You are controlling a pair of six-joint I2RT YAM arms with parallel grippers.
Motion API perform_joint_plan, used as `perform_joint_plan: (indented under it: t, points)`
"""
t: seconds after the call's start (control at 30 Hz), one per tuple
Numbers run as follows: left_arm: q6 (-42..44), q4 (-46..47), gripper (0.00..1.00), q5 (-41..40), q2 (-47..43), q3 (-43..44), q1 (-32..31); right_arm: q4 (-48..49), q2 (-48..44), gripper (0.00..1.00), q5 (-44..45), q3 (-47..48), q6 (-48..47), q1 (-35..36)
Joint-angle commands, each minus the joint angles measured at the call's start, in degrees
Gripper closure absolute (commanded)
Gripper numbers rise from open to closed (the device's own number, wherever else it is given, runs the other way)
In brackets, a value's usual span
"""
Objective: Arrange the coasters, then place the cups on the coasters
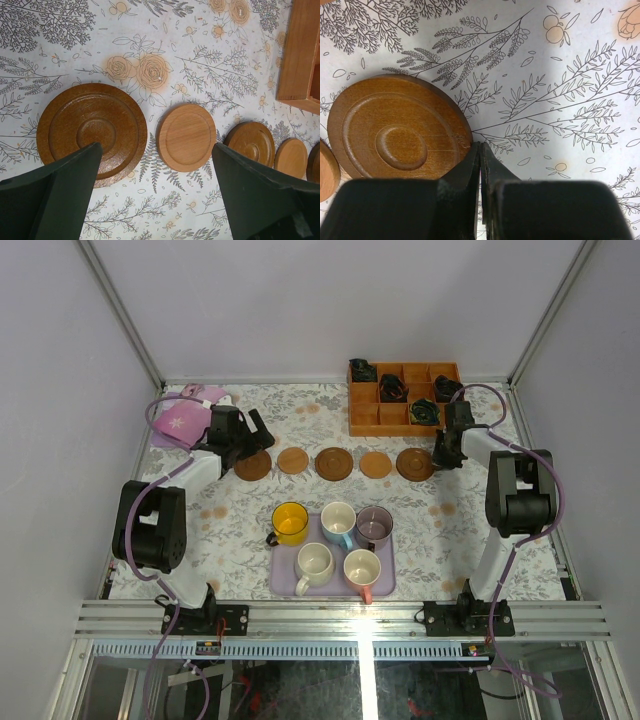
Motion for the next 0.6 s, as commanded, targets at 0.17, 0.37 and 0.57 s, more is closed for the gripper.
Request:
perform_joint_plan:
  t: [0.17, 0.37, 0.57]
  points:
    - [0.48, 1.29, 0.08, -0.40, 0.13, 1.96, -0.09, -3.98, -5.38, 1.00, 7.91, -2.54, 2.03, 0.61]
    - [1.42, 1.39, 0.08, -0.77, -0.53, 2.45, -0.10, -6.16, -12.27, 1.00, 10.96, -3.43, 1.62, 0.54]
    - [3.71, 0.91, 0.08, -2.28, -1.85, 3.14, -0.06, -5.36, -20.13, 0.91, 17.77, -1.39, -0.46, 0.59]
